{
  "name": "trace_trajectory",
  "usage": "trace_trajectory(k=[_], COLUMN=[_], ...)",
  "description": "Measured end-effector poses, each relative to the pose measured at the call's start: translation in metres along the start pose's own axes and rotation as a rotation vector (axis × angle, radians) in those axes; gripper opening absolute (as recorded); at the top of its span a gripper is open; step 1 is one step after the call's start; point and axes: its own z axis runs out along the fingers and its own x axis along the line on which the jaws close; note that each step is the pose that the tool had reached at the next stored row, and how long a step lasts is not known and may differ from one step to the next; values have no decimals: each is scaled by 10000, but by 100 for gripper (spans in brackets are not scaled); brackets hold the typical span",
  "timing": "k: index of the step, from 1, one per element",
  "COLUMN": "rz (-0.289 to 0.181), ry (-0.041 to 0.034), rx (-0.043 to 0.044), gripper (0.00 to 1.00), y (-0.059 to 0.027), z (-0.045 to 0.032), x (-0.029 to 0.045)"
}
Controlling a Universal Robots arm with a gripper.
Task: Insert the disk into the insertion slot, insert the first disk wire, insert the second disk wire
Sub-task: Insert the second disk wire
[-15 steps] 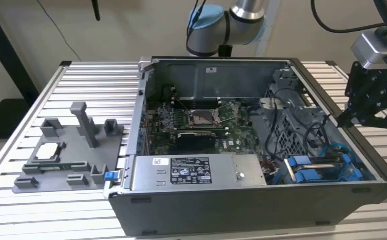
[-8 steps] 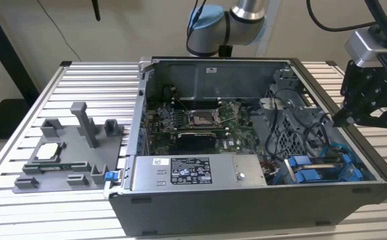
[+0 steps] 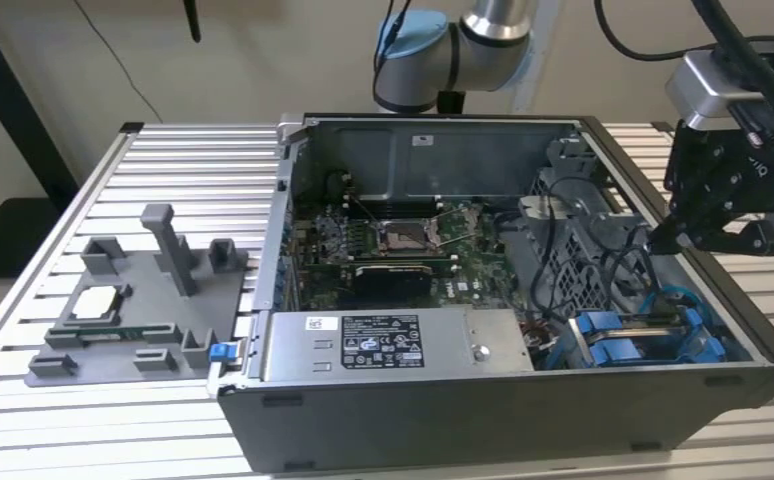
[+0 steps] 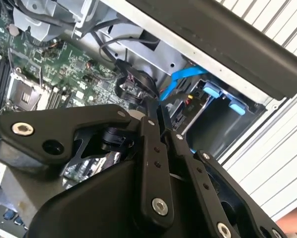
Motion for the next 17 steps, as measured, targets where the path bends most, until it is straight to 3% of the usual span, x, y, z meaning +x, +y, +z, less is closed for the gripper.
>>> trace_trajectory(k=[3,5,11,17], rz=[-47,-80,-194,-195], ry=[97,201,627,644], rx=[-3,-4,-8,-9], gripper=[0,0,0,0], y=[38,53,79,80], z=[-3,-4,-3,-4], x=[13,17,19,19])
